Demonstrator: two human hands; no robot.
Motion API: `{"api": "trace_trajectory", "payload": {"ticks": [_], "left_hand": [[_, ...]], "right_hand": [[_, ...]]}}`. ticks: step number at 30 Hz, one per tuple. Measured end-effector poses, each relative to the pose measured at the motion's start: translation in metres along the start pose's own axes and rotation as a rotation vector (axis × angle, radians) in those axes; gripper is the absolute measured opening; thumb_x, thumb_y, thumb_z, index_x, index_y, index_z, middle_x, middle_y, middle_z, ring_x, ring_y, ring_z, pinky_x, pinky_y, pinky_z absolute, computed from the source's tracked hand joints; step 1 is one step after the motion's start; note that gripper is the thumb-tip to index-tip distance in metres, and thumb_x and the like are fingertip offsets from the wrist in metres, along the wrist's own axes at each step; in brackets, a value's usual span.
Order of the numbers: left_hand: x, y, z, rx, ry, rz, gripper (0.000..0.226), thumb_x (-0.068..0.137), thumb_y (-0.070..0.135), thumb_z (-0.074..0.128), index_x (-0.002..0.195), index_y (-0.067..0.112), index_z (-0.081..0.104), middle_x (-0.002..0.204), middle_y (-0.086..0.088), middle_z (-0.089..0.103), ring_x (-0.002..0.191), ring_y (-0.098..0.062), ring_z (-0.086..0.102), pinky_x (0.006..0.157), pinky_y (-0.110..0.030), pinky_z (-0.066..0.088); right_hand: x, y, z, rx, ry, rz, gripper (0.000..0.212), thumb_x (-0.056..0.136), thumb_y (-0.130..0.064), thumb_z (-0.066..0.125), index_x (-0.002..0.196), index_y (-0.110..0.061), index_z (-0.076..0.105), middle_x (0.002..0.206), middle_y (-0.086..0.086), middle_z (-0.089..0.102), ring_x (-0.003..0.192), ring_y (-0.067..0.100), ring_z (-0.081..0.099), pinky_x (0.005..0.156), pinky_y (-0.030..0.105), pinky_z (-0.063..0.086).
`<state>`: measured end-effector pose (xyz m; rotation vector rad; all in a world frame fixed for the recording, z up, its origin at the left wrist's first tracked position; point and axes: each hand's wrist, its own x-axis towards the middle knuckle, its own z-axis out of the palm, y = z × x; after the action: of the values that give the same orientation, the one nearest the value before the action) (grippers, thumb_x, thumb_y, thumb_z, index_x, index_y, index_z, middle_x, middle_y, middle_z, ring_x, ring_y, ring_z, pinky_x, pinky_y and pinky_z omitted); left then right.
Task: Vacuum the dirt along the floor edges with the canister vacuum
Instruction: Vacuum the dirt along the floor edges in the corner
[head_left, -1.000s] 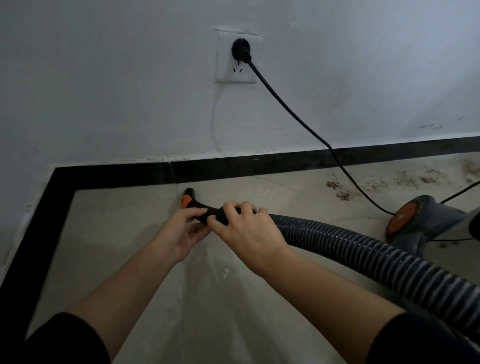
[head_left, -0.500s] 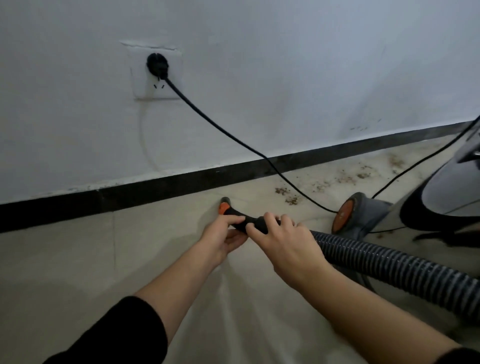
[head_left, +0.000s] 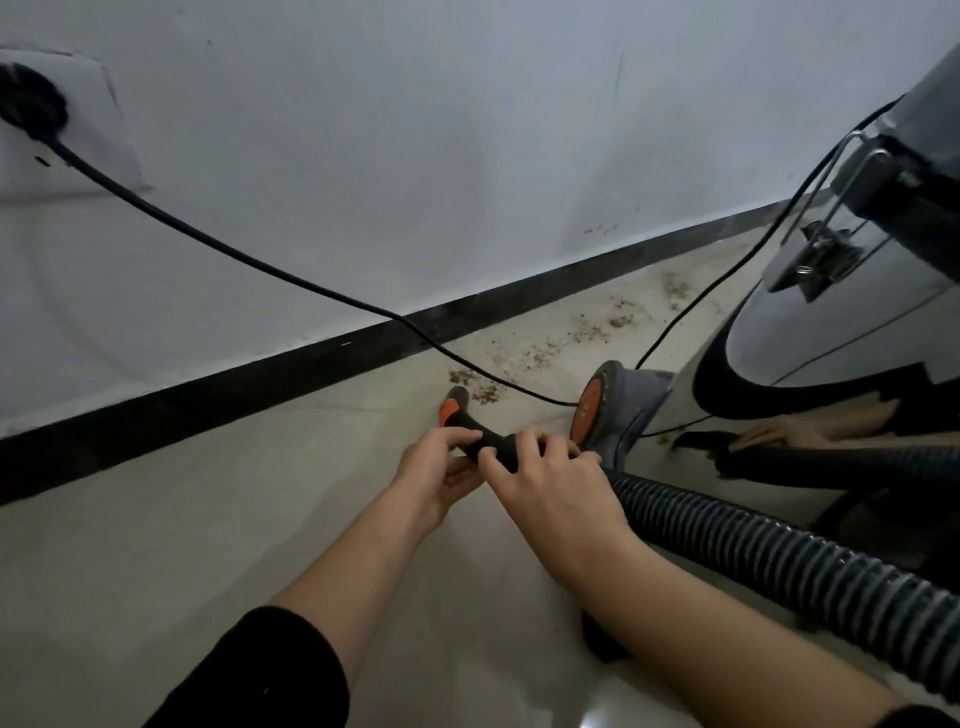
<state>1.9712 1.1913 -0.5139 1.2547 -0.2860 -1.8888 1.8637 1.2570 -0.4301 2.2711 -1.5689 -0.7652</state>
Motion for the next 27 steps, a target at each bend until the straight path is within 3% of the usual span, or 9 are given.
{"api": "trace_trajectory", "payload": {"ticks": [2, 5, 7, 10, 14, 20, 22, 25, 27], "left_hand": [[0.000, -0.003, 0.006, 0.006, -0.014, 0.001, 0.042, 0.084, 0.004, 0.062, 0.125, -0.003, 0.057, 0.083, -0.020, 0.070, 0.060, -0.021, 0.068, 0.047, -0.022, 0.052], [-0.002, -0.009, 0.011, 0.007, -0.030, 0.004, 0.042, 0.083, 0.004, 0.063, 0.125, -0.003, 0.056, 0.085, -0.021, 0.070, 0.064, -0.023, 0.069, 0.048, -0.023, 0.053], [-0.003, -0.011, 0.016, 0.004, -0.036, 0.004, 0.042, 0.083, 0.004, 0.063, 0.124, -0.003, 0.056, 0.084, -0.020, 0.070, 0.062, -0.022, 0.068, 0.048, -0.023, 0.054], [-0.005, -0.013, 0.021, 0.014, -0.038, 0.001, 0.043, 0.084, 0.004, 0.062, 0.126, -0.003, 0.056, 0.078, -0.017, 0.069, 0.056, -0.019, 0.068, 0.048, -0.023, 0.053], [-0.005, -0.014, 0.027, 0.021, -0.037, 0.003, 0.041, 0.085, 0.004, 0.062, 0.125, -0.003, 0.057, 0.072, -0.015, 0.070, 0.053, -0.018, 0.069, 0.047, -0.023, 0.053], [0.003, -0.010, 0.028, 0.018, -0.024, 0.016, 0.039, 0.085, 0.006, 0.063, 0.123, -0.001, 0.058, 0.079, -0.017, 0.072, 0.058, -0.020, 0.070, 0.049, -0.023, 0.055], [0.005, -0.008, 0.027, 0.015, -0.020, 0.023, 0.039, 0.085, 0.006, 0.063, 0.122, -0.002, 0.058, 0.085, -0.019, 0.072, 0.062, -0.021, 0.070, 0.050, -0.023, 0.055], [0.008, -0.005, 0.024, 0.007, -0.011, 0.029, 0.038, 0.085, 0.005, 0.064, 0.122, -0.001, 0.059, 0.087, -0.019, 0.072, 0.067, -0.022, 0.071, 0.051, -0.024, 0.056], [0.008, -0.004, 0.021, 0.006, -0.009, 0.033, 0.038, 0.084, 0.005, 0.065, 0.121, -0.001, 0.059, 0.081, -0.016, 0.073, 0.063, -0.020, 0.071, 0.051, -0.024, 0.056]], "right_hand": [[-0.004, 0.005, -0.001, 0.015, 0.003, 0.004, 0.061, 0.075, -0.017, 0.073, 0.132, -0.016, 0.049, 0.105, 0.028, 0.055, 0.079, 0.042, 0.060, 0.056, 0.045, 0.053], [-0.012, 0.011, 0.004, 0.068, 0.042, -0.029, 0.059, 0.094, -0.009, 0.048, 0.145, -0.010, 0.020, 0.128, 0.030, 0.039, 0.105, 0.043, 0.052, 0.077, 0.049, 0.051], [-0.016, 0.015, 0.000, 0.070, 0.065, -0.012, 0.059, 0.095, -0.007, 0.045, 0.146, -0.009, 0.016, 0.131, 0.029, 0.036, 0.109, 0.044, 0.049, 0.081, 0.050, 0.051], [-0.018, 0.017, 0.003, 0.075, 0.046, 0.001, 0.056, 0.095, -0.007, 0.045, 0.145, -0.009, 0.020, 0.128, 0.030, 0.039, 0.107, 0.044, 0.051, 0.080, 0.050, 0.052], [-0.016, 0.019, 0.008, 0.002, 0.022, 0.042, 0.052, 0.086, -0.014, 0.060, 0.135, -0.014, 0.043, 0.112, 0.026, 0.055, 0.087, 0.041, 0.061, 0.064, 0.045, 0.056], [-0.008, 0.023, 0.008, 0.059, 0.086, 0.017, 0.054, 0.095, -0.009, 0.045, 0.144, -0.010, 0.021, 0.128, 0.031, 0.039, 0.106, 0.043, 0.053, 0.080, 0.049, 0.052], [-0.004, 0.022, 0.010, 0.074, 0.083, 0.012, 0.054, 0.095, -0.010, 0.046, 0.144, -0.010, 0.022, 0.127, 0.031, 0.039, 0.106, 0.044, 0.052, 0.079, 0.050, 0.052], [0.001, 0.020, 0.009, 0.063, 0.085, 0.037, 0.058, 0.086, -0.015, 0.063, 0.138, -0.013, 0.037, 0.115, 0.029, 0.048, 0.092, 0.042, 0.058, 0.069, 0.047, 0.055], [0.003, 0.017, 0.012, 0.063, 0.070, 0.024, 0.058, 0.088, -0.014, 0.059, 0.140, -0.013, 0.034, 0.118, 0.028, 0.048, 0.094, 0.042, 0.058, 0.070, 0.046, 0.055]]}}
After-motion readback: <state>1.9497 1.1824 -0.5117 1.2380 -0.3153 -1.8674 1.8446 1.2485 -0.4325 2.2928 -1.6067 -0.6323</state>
